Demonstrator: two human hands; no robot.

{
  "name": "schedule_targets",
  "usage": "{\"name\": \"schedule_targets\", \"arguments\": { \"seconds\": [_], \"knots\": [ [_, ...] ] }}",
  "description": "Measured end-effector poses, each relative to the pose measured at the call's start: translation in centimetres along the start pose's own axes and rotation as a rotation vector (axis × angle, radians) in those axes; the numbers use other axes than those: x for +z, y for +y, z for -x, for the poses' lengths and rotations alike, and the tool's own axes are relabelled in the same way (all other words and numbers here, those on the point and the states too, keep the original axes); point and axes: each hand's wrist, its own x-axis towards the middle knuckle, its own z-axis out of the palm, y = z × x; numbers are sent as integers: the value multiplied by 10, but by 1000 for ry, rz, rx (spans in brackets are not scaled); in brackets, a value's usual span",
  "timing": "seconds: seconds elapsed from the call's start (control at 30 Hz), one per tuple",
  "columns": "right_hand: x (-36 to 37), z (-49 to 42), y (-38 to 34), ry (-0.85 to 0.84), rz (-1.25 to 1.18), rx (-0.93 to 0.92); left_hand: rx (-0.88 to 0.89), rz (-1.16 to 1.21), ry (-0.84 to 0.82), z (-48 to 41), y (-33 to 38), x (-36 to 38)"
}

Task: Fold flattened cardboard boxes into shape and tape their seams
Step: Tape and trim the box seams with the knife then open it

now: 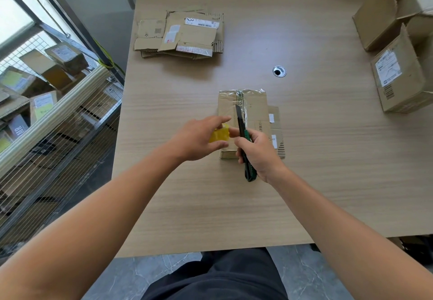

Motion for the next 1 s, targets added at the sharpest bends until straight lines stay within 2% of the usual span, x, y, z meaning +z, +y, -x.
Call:
{"name": "schedule_targets", "arguments": {
  "seconds": [0.2, 0.47, 0.6, 0.77, 0.83, 0.9, 1.0],
  "knots": [
    [-8, -2, -3, -33, -65, 4, -55, 87, 7, 0, 2, 3],
    [-1, -14, -7, 8, 266, -94, -18, 58, -27, 1, 6, 4],
    [-2, -20, -12, -26, 323, -98, -11, 83, -10, 2, 3, 1],
    [-13, -14, -29, -32, 292, -126, -237, -52, -36, 3, -7, -15],
    [-21, -10, -34, 0, 223, -93, -258, 205, -59, 8, -12, -28],
    [-30, -3, -37, -34, 121, -19, -187, 505, -98, 14, -13, -36],
    [-37, 7, -39, -91, -34, 69, -96, 628, -87, 18, -7, -41]
  ]
}}
